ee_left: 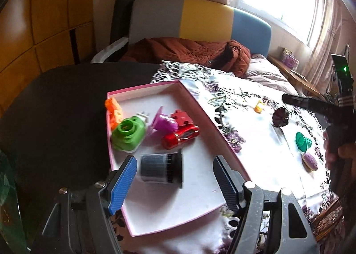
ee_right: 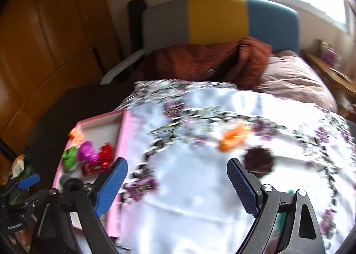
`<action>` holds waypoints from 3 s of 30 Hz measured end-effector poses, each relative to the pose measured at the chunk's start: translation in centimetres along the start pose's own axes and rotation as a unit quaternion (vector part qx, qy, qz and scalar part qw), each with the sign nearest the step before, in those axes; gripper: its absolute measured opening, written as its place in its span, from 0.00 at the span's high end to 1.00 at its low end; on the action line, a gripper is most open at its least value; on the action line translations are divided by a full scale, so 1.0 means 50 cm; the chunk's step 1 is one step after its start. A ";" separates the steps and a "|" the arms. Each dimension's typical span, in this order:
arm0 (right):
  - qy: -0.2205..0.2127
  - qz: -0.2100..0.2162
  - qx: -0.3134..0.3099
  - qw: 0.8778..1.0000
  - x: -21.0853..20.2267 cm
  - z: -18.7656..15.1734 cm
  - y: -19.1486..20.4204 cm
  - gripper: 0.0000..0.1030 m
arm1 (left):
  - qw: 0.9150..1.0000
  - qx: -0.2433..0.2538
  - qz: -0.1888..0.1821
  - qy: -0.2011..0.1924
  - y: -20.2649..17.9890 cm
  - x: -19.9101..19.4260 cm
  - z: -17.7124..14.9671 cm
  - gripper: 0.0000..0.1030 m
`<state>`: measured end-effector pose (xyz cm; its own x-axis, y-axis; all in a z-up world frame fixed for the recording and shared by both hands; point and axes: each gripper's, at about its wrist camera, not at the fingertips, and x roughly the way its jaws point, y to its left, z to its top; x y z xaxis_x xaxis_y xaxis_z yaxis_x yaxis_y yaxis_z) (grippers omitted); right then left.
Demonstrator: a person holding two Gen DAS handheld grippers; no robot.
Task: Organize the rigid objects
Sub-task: 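Grasp the orange piece with the left tool while the right tool returns over the cloth, then grasp the pink textured egg with the right tool while the left tool holds the orange piece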
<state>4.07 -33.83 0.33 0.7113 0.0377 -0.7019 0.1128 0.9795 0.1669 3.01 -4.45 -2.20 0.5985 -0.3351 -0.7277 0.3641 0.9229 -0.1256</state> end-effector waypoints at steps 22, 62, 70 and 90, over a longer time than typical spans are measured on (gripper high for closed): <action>-0.044 -0.142 0.318 0.936 -0.067 -0.074 -0.452 0.07 | 0.988 0.114 -0.081 0.066 -0.270 0.181 0.130 0.34; -0.070 -0.111 0.417 0.899 -0.087 -0.117 -0.518 0.07 | 0.967 0.148 -0.147 0.144 -0.429 0.446 0.215 0.75; -0.028 -0.100 0.428 0.898 -0.054 -0.128 -0.523 0.07 | 0.971 0.138 -0.160 0.113 -0.383 0.291 0.123 0.75; 0.238 -0.061 0.227 0.942 0.035 -0.160 -0.353 0.07 | 0.965 0.130 -0.215 0.079 -0.290 0.102 -0.005 0.75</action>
<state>-2.24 -49.48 -9.36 0.2945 0.1208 -0.9480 0.5359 0.8005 0.2684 0.61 -19.51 -4.26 0.2432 -0.6250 -0.7418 0.7335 0.6189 -0.2810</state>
